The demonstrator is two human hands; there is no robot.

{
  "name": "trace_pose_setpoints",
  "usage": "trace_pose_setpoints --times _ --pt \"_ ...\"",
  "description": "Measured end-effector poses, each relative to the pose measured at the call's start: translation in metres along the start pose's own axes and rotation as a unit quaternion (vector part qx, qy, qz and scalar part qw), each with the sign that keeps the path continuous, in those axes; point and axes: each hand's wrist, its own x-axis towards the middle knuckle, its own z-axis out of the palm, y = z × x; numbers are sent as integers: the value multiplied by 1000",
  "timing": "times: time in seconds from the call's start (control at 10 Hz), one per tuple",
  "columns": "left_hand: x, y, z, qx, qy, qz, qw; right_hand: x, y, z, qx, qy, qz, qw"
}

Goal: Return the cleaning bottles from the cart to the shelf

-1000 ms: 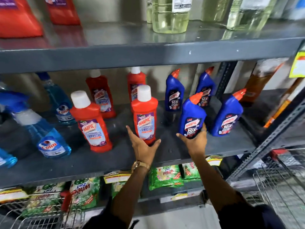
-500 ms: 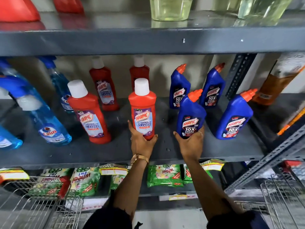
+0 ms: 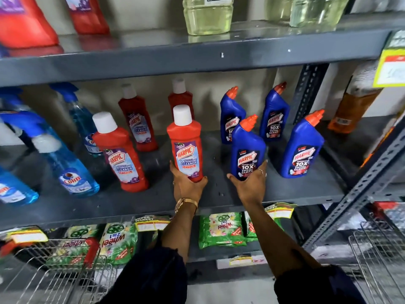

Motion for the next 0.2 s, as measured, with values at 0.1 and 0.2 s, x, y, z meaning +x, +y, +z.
trace_pose_setpoints --times 0.1,0.2 --pt "1 5 -7 -34 -34 8 999 -13 -2 -19 -35 -70 -4 997" --pt "-13 5 -20 -69 -84 6 994 -37 -10 -57 1 -138 -32 990"
